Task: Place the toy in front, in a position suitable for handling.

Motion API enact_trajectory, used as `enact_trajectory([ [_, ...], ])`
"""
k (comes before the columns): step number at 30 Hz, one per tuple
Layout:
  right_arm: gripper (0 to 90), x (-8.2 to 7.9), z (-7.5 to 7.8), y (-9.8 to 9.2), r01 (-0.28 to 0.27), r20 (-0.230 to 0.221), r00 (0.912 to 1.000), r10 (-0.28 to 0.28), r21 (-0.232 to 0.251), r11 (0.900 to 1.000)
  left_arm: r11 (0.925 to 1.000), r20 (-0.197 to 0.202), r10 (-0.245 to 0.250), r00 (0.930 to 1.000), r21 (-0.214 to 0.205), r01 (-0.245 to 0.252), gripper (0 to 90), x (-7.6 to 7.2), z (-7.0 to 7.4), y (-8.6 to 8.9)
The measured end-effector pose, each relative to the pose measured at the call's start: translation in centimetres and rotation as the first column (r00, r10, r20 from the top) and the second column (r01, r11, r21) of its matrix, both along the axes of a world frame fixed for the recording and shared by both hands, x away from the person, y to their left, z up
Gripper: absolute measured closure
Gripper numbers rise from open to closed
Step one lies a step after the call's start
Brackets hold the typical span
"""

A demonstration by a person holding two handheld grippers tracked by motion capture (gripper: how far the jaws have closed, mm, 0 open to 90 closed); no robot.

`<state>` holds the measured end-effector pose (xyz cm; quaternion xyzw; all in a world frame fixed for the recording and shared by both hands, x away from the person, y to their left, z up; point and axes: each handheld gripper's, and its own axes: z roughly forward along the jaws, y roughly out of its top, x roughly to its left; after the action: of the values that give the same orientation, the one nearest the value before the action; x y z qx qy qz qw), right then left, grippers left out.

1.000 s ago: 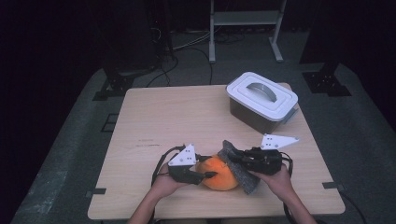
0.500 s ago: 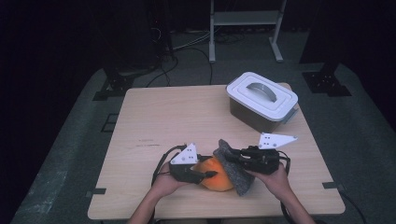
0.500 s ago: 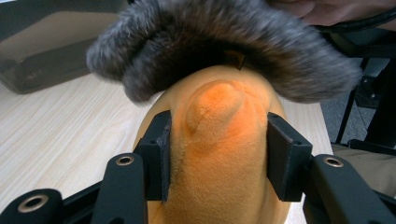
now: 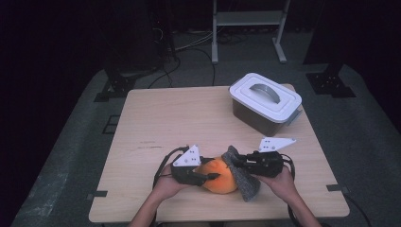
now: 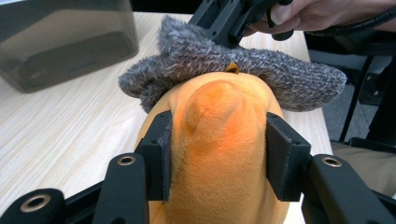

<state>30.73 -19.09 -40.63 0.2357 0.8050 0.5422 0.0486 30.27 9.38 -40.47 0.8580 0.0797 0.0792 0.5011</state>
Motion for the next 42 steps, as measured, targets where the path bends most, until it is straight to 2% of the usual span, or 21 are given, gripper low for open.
enact_trajectory([
  [2,77.4,-0.4,0.7,0.1,-0.006,0.026,0.9997,0.006,0.030,0.9995,0.9996,-0.012,-0.011,0.9999,-0.025,0.011,50.1,0.0,0.0,0.0],
  [4,77.6,-0.8,1.7,0.4,-0.043,0.048,0.9981,0.038,0.104,0.9937,0.9988,-0.017,-0.021,0.9996,-0.045,0.021,50.2,-0.1,0.0,-0.2],
  [5,77.6,-1.1,2.1,0.7,-0.051,0.066,0.9968,0.045,0.104,0.9932,0.9982,-0.016,-0.022,0.9996,-0.057,0.021,50.2,-0.2,0.1,-0.3],
  [7,77.6,-1.3,2.2,1.3,-0.059,0.084,0.9951,0.053,0.073,0.9956,0.9979,-0.017,-0.023,0.9996,-0.062,0.022,50.1,-0.3,0.3,-0.2],
  [9,77.6,-1.1,1.5,1.2,-0.057,0.053,0.9972,0.053,0.076,0.9955,0.9993,-0.019,-0.018,0.9996,-0.032,0.018,49.9,-0.2,-0.1,-0.2],
  [11,77.6,-0.8,0.6,1.2,-0.049,0.035,0.9982,0.048,0.023,0.9985,0.9987,-0.049,-0.031,0.9983,-0.041,0.029,48.9,0.0,-0.7,0.0],
  [13,77.6,-0.7,0.0,1.0,-0.059,0.008,0.9983,0.058,0.022,0.9980,0.9980,-0.063,-0.047,0.9969,-0.045,0.045,44.5,0.3,-1.0,0.0],
  [15,77.6,-0.8,-0.1,0.9,-0.057,0.029,0.9979,0.058,-0.022,0.9981,0.9956,-0.079,-0.060,0.9951,-0.077,0.054,37.1,0.4,-1.3,0.1],
  [19,77.6,-0.8,-0.4,0.3,-0.047,0.029,0.9984,0.049,-0.058,0.9972,0.9941,-0.092,-0.048,0.9946,-0.101,0.039,18.9,0.7,-1.9,0.2],
  [21,77.6,-0.7,-0.6,-0.1,-0.037,0.017,0.9991,0.038,-0.062,0.9974,0.9925,-0.141,-0.060,0.9882,-0.114,0.044,13.7,1.1,-2.5,0.5],
  [25,77.5,-0.5,-0.9,-0.2,-0.022,-0.006,0.9997,0.022,-0.066,0.9975,0.9900,-0.184,-0.071,0.9803,-0.133,0.047,12.5,1.6,-3.1,1.2],
  [27,77.5,-0.4,-1.0,-0.1,-0.024,-0.002,0.9997,0.024,-0.069,0.9973,0.9916,-0.197,-0.075,0.9776,-0.118,0.052,18.8,1.7,-3.0,1.4],
  [28,77.5,-0.4,-1.0,0.0,-0.025,-0.007,0.9997,0.025,-0.063,0.9977,0.9940,-0.177,-0.063,0.9822,-0.099,0.046,30.6,1.5,-2.8,1.4],
  [30,77.5,-0.4,-0.7,0.1,-0.019,0.000,0.9998,0.019,-0.061,0.9980,0.9960,-0.150,-0.052,0.9873,-0.080,0.040,42.1,1.3,-2.1,1.4],
  [32,77.6,-0.4,0.1,0.1,-0.012,0.012,0.9998,0.012,-0.029,0.9995,0.9973,-0.135,-0.029,0.9904,-0.070,0.020,47.3,1.1,-1.2,1.4],
  [33,77.7,-0.5,0.4,0.1,-0.008,0.024,0.9997,0.009,-0.012,0.9999,0.9979,-0.119,-0.013,0.9928,-0.065,0.005,48.3,1.0,-0.9,1.3],
  [36,77.7,-0.8,1.8,0.0,-0.028,0.048,0.9986,0.024,0.094,0.9952,0.9998,-0.103,0.021,0.9945,0.003,-0.020,48.6,0.8,0.0,0.9],
  [37,77.7,-1.0,2.1,0.3,-0.036,0.059,0.9978,0.030,0.102,0.9941,0.9996,-0.094,0.026,0.9952,0.010,-0.025,48.6,0.6,0.2,0.8],
  [39,77.7,-1.2,2.1,0.9,-0.052,0.067,0.9967,0.045,0.099,0.9938,0.9993,-0.088,0.031,0.9957,0.023,-0.029,48.5,0.5,0.3,0.5],
  [41,77.6,-1.2,1.3,1.6,-0.050,0.055,0.9973,0.048,0.045,0.9977,0.9986,-0.084,0.034,0.9959,0.043,-0.030,47.2,0.5,0.2,0.4],
  [42,77.6,-1.1,0.6,1.7,-0.047,0.042,0.9981,0.045,0.051,0.9976,0.9987,-0.089,0.033,0.9955,0.043,-0.030,45.8,0.6,0.1,0.4],
])
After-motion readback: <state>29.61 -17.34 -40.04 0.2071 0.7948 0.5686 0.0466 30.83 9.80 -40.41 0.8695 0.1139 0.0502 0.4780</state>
